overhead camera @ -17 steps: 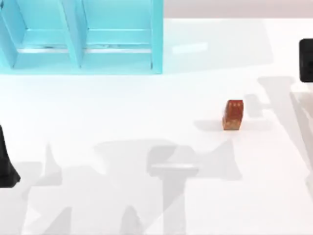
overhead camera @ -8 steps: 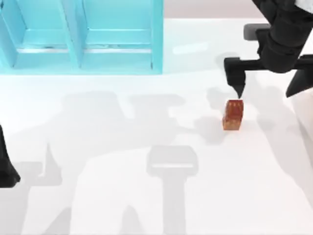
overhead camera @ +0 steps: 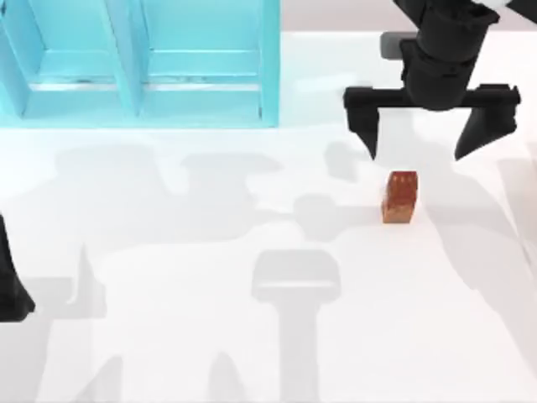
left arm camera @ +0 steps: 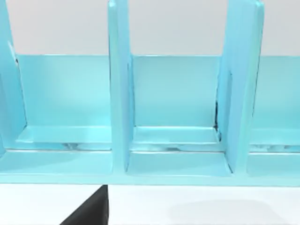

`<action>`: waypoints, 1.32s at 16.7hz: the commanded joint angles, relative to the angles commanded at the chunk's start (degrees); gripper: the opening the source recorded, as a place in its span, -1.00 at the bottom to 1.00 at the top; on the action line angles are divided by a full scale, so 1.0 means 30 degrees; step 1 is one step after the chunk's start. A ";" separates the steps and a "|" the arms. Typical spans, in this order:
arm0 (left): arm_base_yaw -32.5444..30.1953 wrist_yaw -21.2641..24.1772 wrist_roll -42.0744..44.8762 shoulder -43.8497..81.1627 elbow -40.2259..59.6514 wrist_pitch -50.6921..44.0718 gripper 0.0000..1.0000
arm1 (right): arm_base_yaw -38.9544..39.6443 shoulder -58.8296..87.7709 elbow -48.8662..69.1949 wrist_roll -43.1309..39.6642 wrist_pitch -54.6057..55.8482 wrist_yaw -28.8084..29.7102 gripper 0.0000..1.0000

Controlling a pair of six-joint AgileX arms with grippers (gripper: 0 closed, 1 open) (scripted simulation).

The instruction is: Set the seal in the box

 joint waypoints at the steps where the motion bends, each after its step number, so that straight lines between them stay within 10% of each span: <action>1: 0.0000 0.0000 0.0000 0.0000 0.0000 0.0000 1.00 | 0.0003 0.0005 0.0007 0.0004 -0.0004 -0.0001 1.00; 20: 0.0000 0.0000 0.0000 0.0000 0.0000 0.0000 1.00 | 0.0045 0.1083 -0.5824 0.0059 0.6904 0.0010 1.00; 22: 0.0000 0.0000 0.0000 0.0000 0.0000 0.0000 1.00 | 0.0045 0.1083 -0.5824 0.0059 0.6904 0.0010 0.70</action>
